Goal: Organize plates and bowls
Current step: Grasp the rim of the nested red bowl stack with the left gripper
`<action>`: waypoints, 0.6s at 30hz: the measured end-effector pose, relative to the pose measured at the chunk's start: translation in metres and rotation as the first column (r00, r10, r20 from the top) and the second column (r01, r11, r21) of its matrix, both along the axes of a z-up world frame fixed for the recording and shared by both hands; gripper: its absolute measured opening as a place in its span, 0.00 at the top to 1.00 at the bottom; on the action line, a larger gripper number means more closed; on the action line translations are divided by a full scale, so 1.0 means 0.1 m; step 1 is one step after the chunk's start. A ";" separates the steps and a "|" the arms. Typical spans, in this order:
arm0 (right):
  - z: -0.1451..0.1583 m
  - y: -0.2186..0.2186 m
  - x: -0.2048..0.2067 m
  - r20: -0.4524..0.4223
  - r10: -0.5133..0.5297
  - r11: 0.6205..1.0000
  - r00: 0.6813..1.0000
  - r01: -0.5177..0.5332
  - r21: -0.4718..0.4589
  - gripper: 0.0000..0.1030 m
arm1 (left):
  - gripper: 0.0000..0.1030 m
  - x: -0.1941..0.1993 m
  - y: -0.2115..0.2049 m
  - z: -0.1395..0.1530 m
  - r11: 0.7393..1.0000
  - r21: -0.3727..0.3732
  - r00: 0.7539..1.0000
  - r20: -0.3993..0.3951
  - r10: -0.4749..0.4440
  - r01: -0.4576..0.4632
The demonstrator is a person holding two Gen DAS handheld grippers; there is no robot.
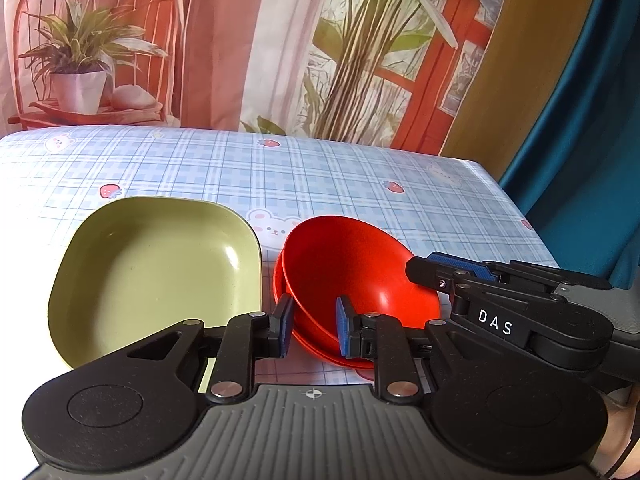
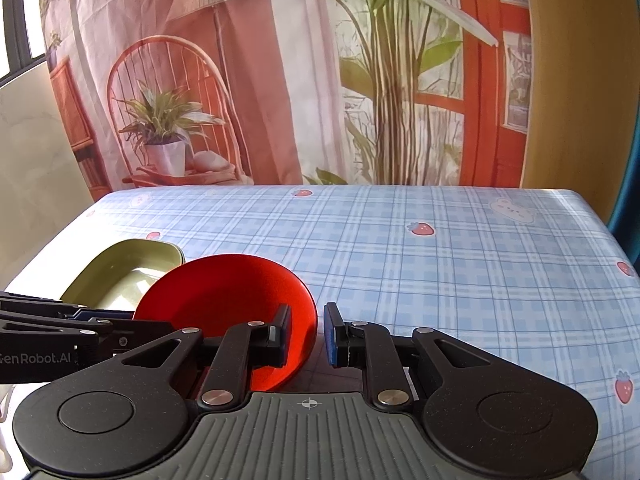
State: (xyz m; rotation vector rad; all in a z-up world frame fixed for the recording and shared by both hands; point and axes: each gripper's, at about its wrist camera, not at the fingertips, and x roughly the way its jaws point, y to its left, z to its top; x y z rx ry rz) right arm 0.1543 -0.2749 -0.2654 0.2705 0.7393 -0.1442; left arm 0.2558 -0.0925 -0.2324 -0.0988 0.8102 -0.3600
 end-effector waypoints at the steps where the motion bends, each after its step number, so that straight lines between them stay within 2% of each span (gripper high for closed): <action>1: 0.00 0.00 0.00 -0.001 0.000 1.000 1.000 0.000 0.000 0.83 | 0.77 0.00 0.00 0.00 1.000 0.001 1.000 -0.001 0.000 0.000; 8: 0.00 0.01 -0.04 -0.004 -0.010 1.000 1.000 0.010 0.004 0.83 | 0.73 -0.03 0.02 0.02 1.000 0.001 1.000 -0.005 0.016 -0.016; 10: -0.01 0.00 -0.05 -0.006 -0.014 1.000 1.000 0.014 0.007 0.83 | 0.56 -0.04 0.04 0.04 0.999 -0.005 0.999 -0.007 0.033 -0.034; 11: -0.01 0.00 -0.06 -0.006 -0.016 1.000 1.000 0.016 0.009 0.82 | 0.54 -0.05 0.04 0.05 0.999 -0.011 0.999 -0.002 0.041 -0.041; 14: -0.02 0.00 -0.07 -0.008 -0.020 1.000 1.000 0.021 0.017 0.77 | 0.54 -0.08 0.03 0.08 0.999 -0.022 0.999 0.000 0.034 -0.034; 18: -0.04 -0.01 -0.08 -0.009 -0.025 0.999 1.000 0.025 0.028 0.76 | 0.54 -0.15 0.04 0.07 0.997 -0.054 0.999 -0.020 0.044 -0.045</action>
